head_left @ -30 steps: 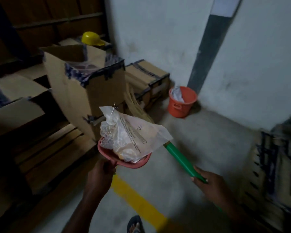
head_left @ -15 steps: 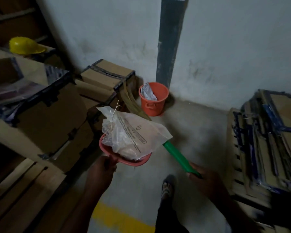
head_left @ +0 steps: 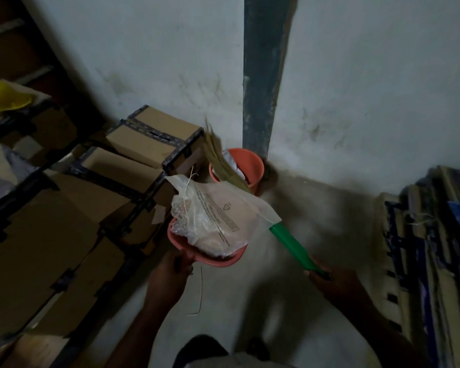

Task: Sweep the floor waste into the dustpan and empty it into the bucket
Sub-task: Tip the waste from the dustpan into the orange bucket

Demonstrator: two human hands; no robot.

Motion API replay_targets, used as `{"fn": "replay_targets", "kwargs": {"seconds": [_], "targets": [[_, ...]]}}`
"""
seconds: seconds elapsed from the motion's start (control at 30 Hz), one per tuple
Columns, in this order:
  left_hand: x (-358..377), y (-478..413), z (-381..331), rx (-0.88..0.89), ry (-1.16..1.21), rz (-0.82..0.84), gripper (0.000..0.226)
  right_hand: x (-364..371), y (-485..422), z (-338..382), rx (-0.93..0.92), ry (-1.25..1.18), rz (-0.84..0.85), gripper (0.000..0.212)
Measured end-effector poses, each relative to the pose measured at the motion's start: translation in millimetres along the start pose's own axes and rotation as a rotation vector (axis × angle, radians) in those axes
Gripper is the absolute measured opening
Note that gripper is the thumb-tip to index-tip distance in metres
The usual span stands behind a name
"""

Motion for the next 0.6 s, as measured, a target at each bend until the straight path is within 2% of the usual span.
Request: {"fn": "replay_targets", "kwargs": {"seconds": [0.17, 0.23, 0.33, 0.43, 0.6], "targets": [[17.4, -75.1, -60.3, 0.016, -0.046, -0.002, 0.021, -14.7, -89.6, -19.4, -0.023, 0.038, -0.019, 0.048], [25.7, -112.2, -76.8, 0.001, -0.064, 0.001, 0.021, -15.7, -125.4, -34.2, 0.013, 0.002, -0.032, 0.057], [37.8, -172.9, -104.2, -0.021, -0.075, 0.009, 0.026, -12.8, -185.8, -46.2, 0.076, 0.007, 0.037, 0.045], [50.6, -239.1, -131.1, -0.025, -0.1, 0.033, 0.033, -17.3, -251.1, -55.3, 0.113, 0.054, 0.091, 0.046], [75.7, -331.5, -172.3, -0.05, -0.173, 0.095, 0.029, -26.4, -346.9, -75.3, 0.216, 0.134, 0.212, 0.049]]}}
Point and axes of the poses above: each hand's wrist, its own y-axis away from the middle knuckle, its own x-axis out of the palm, z = x × y, the point moved 10 cm from there along -y, towards the middle knuckle, and after that the axes turned 15 degrees about -x, right-handed, at the moved point
